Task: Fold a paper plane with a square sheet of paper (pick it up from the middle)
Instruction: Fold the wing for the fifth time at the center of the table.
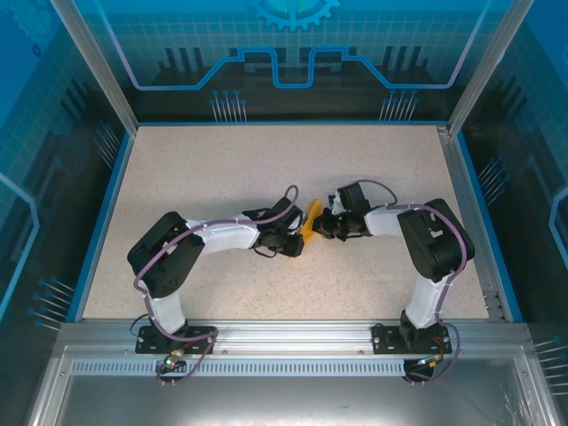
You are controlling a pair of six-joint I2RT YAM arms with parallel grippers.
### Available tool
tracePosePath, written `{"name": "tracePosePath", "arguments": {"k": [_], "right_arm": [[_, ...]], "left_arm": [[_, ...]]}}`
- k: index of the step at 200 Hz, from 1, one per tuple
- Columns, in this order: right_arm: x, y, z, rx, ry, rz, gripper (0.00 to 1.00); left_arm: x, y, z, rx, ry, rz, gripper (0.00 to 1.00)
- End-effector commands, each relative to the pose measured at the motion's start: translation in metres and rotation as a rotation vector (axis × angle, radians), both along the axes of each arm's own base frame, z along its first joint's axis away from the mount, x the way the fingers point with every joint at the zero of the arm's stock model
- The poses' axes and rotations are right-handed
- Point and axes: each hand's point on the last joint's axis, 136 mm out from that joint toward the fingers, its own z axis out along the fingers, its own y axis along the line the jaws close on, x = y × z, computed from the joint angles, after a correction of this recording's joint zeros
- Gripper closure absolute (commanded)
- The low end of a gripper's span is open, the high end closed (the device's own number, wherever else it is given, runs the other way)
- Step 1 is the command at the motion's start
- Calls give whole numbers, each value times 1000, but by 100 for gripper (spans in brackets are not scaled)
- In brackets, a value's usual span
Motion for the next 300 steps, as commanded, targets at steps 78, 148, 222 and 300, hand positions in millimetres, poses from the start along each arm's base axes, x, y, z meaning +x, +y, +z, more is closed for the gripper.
{"name": "tracePosePath", "arguments": {"k": [78,148,222,300], "right_arm": [[-19,-11,-33,-78,103,-9,100],[-15,-9,-20,-58,63,-17,99],[-9,-13,31,-45,-41,-21,81],[-40,5,84,15,-135,25,87]], "left_arm": [[4,35,-20,205,-46,7,83],[-17,49,-43,265,9,-24,84],[-32,63,-69,299,53,-28,87],[-32,49,-65,225,71,-36,86]]}}
